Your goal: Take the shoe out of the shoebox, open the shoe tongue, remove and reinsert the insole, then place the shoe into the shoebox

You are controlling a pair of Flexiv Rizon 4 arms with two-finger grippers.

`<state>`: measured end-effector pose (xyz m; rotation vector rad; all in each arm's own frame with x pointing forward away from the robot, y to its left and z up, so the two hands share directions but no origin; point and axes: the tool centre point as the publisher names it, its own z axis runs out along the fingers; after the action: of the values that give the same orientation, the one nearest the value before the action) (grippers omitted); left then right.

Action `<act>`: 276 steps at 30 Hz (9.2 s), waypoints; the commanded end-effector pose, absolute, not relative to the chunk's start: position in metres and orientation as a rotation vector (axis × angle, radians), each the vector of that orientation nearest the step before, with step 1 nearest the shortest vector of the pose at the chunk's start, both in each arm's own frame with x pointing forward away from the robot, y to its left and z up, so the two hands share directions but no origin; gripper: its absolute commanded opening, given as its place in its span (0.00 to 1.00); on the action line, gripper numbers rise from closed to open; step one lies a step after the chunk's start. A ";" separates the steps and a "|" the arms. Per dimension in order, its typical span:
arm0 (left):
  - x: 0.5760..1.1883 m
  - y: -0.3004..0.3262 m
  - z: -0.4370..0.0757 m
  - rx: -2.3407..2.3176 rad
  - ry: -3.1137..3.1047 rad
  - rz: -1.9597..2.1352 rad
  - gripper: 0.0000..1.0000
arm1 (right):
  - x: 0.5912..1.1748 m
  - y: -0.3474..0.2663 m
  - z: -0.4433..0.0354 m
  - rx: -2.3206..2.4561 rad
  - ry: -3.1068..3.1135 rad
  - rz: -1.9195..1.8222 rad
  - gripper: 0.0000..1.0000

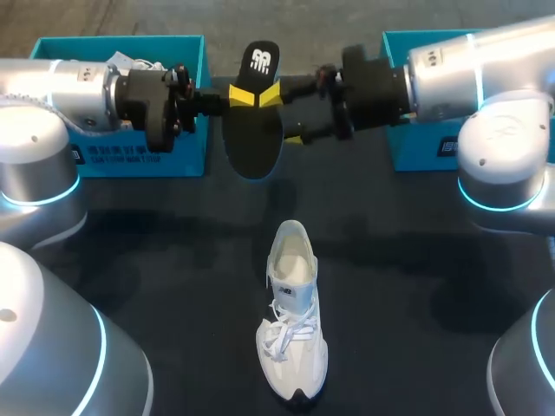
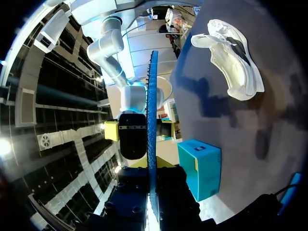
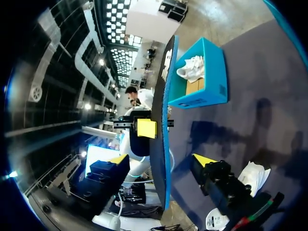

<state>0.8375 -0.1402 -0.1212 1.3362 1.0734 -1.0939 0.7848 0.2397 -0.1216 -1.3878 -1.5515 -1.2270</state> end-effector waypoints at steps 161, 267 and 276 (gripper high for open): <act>0.757 -0.073 -0.228 1.368 2.066 -1.159 1.00 | 0.728 0.197 -0.214 -0.955 -2.104 -1.712 0.00; 0.749 -0.104 -0.361 0.996 2.824 -1.156 1.00 | 0.744 0.208 -0.294 -0.749 -2.163 -1.852 0.00; 0.748 -0.102 -0.367 0.979 2.846 -1.146 1.00 | 0.745 0.210 -0.295 -0.813 -2.088 -1.848 0.00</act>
<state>0.7485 -0.1007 -0.3653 0.9798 2.8442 -1.1492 0.7454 0.2065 -0.2931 -0.8074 -2.0911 -1.8378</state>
